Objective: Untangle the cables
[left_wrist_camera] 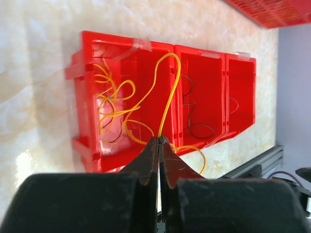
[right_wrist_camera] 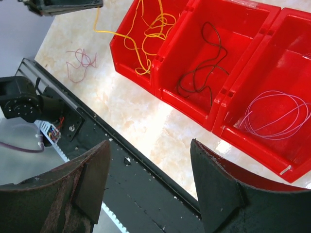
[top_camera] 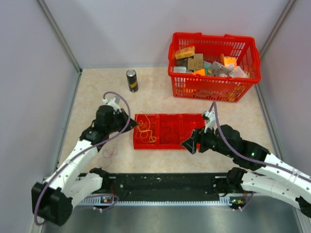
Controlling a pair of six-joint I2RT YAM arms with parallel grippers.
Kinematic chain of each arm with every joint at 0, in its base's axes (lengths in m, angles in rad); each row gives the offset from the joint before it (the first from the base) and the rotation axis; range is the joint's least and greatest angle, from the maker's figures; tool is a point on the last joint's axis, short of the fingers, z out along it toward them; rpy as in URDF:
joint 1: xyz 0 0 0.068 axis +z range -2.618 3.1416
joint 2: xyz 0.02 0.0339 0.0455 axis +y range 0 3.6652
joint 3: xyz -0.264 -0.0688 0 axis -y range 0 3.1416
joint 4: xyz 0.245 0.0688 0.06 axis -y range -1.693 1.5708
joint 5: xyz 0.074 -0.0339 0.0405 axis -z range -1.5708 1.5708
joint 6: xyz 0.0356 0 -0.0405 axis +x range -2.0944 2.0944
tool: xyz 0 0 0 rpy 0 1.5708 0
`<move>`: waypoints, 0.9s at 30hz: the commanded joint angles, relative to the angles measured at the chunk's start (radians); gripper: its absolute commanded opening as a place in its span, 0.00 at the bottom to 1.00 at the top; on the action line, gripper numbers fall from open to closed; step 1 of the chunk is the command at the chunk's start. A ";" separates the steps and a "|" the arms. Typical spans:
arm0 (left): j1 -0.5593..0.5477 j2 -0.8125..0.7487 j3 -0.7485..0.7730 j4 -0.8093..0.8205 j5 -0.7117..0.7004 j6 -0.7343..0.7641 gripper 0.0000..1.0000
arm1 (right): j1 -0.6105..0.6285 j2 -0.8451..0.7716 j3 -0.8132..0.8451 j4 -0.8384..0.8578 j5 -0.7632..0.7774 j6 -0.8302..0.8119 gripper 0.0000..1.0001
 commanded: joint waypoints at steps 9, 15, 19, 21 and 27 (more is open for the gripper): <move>-0.318 0.547 0.280 -0.166 -0.524 -0.034 0.00 | -0.009 -0.064 -0.024 0.039 -0.007 0.036 0.66; -0.337 0.661 0.340 -0.187 -0.561 -0.028 0.00 | -0.009 -0.073 -0.019 0.016 -0.004 0.034 0.66; -0.337 0.578 0.333 -0.204 -0.550 -0.008 0.13 | -0.009 -0.073 -0.018 0.015 -0.003 0.031 0.66; -0.338 0.488 0.316 -0.202 -0.524 0.004 0.30 | -0.009 -0.069 -0.018 0.013 -0.001 0.030 0.66; -0.331 0.224 0.279 -0.271 -0.547 0.059 0.54 | -0.009 -0.027 -0.007 0.022 0.002 0.017 0.67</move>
